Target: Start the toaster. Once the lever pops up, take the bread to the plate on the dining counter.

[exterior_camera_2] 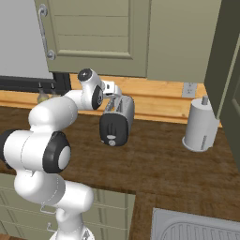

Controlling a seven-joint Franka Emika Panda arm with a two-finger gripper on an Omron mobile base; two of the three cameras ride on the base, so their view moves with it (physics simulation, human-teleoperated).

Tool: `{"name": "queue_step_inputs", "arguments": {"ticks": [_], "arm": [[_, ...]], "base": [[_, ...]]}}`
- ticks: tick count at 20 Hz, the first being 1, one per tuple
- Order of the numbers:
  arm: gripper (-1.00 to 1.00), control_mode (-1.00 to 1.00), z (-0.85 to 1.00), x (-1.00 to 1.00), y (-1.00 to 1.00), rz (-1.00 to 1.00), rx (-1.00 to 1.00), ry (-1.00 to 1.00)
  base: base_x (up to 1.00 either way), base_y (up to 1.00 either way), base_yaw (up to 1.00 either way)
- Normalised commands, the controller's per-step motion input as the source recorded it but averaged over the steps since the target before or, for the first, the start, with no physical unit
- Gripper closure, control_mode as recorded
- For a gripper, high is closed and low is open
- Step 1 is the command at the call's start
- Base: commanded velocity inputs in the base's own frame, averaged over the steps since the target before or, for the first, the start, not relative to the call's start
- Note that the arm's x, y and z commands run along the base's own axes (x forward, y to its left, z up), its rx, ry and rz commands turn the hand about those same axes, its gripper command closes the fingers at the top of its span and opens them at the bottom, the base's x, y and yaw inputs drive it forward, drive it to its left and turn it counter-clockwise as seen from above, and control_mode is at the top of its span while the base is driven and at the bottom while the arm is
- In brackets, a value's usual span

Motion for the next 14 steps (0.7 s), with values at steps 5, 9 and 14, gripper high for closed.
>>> {"name": "queue_step_inputs", "arguments": {"ticks": [5,9,14], "arm": [[-1.00,-1.00,0.00,0.00,0.00,0.00,0.00,0.00],[-1.00,-1.00,0.00,0.00,0.00,0.00,0.00,0.00],[-1.00,-1.00,0.00,0.00,0.00,0.00,0.00,0.00]], "base": [[0.00,0.00,0.00],[0.00,0.00,0.00],[0.00,0.00,0.00]]}}
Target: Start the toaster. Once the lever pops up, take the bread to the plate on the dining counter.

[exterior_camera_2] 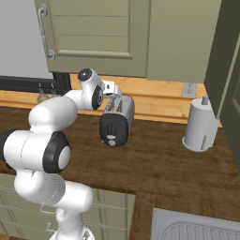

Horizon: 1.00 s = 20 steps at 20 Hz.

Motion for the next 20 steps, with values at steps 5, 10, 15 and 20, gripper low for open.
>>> {"name": "queue_step_inputs", "arguments": {"ticks": [5,10,15,20], "arm": [[-1.00,-1.00,0.00,0.00,0.00,0.00,0.00,0.00],[-1.00,-1.00,0.00,0.00,0.00,0.00,0.00,0.00],[-1.00,-1.00,0.00,0.00,0.00,0.00,0.00,0.00],[-1.00,-1.00,0.00,0.00,0.00,0.00,0.00,0.00]], "base": [[0.00,0.00,0.00],[0.00,0.00,0.00],[0.00,0.00,0.00],[0.00,0.00,0.00]]}}
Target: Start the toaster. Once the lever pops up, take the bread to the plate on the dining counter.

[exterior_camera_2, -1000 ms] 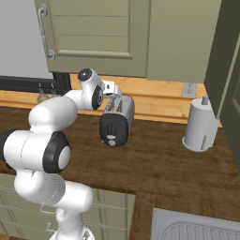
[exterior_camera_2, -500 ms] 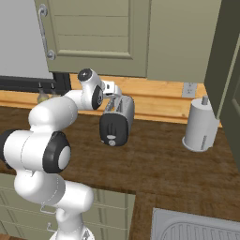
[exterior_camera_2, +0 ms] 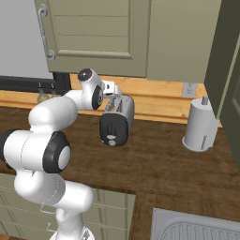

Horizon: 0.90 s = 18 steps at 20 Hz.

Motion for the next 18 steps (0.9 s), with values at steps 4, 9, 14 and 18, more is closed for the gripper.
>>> {"name": "queue_step_inputs", "arguments": {"ticks": [4,9,14,18], "arm": [[-1.00,-1.00,0.00,0.00,0.00,0.00,0.00,0.00],[-1.00,-1.00,0.00,0.00,0.00,0.00,0.00,0.00],[-1.00,-1.00,0.00,0.00,0.00,0.00,0.00,0.00],[-1.00,-1.00,0.00,0.00,0.00,0.00,0.00,0.00]], "base": [[0.00,0.00,0.00],[0.00,0.00,0.00],[0.00,0.00,0.00],[0.00,0.00,0.00]]}}
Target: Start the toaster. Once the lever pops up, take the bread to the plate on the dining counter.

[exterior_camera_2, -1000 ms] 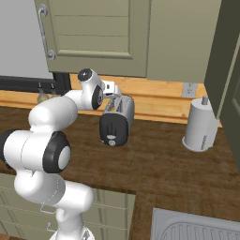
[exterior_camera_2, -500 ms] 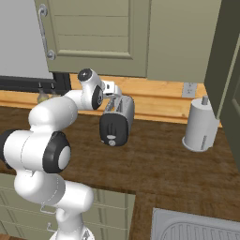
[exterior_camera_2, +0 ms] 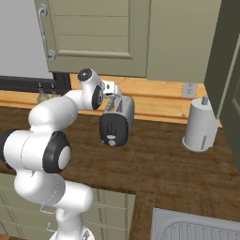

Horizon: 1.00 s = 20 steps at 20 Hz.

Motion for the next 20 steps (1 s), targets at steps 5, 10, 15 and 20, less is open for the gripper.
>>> {"name": "queue_step_inputs", "arguments": {"ticks": [5,10,15,20], "arm": [[-1.00,-1.00,0.00,0.00,0.00,0.00,0.00,0.00],[-1.00,-1.00,0.00,0.00,0.00,0.00,0.00,0.00],[-1.00,-1.00,0.00,0.00,0.00,0.00,0.00,0.00],[-1.00,-1.00,0.00,0.00,0.00,0.00,0.00,0.00]], "base": [[0.00,0.00,0.00],[0.00,0.00,0.00],[0.00,0.00,0.00],[0.00,0.00,0.00]]}}
